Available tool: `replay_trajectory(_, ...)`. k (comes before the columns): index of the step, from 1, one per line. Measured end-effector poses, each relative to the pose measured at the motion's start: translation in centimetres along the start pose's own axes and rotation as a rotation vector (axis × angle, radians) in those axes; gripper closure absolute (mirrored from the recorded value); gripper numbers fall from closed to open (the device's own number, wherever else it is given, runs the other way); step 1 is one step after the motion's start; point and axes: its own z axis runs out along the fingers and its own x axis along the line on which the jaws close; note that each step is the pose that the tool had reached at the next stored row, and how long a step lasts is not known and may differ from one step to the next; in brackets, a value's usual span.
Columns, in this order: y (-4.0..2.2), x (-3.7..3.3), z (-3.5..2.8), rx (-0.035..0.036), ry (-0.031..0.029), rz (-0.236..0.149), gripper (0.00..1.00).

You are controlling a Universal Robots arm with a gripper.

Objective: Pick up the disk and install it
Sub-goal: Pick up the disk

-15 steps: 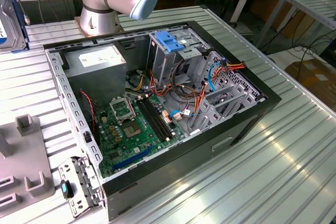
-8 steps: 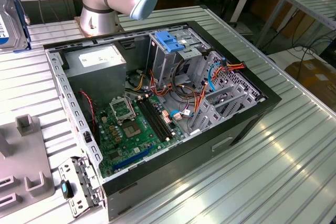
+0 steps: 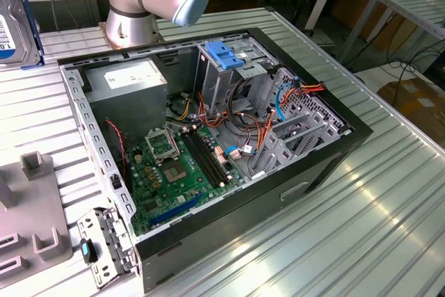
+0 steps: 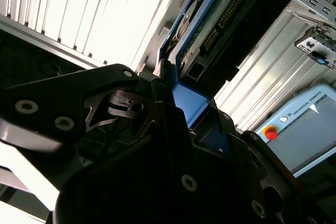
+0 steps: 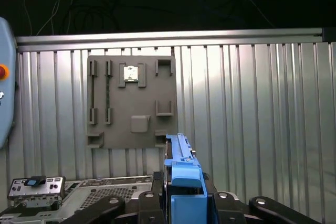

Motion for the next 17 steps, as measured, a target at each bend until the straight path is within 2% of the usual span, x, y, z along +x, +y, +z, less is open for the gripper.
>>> replay_trajectory(17,-0.97,-0.05,-0.02,0.0,0.0001,0.0,0.63)
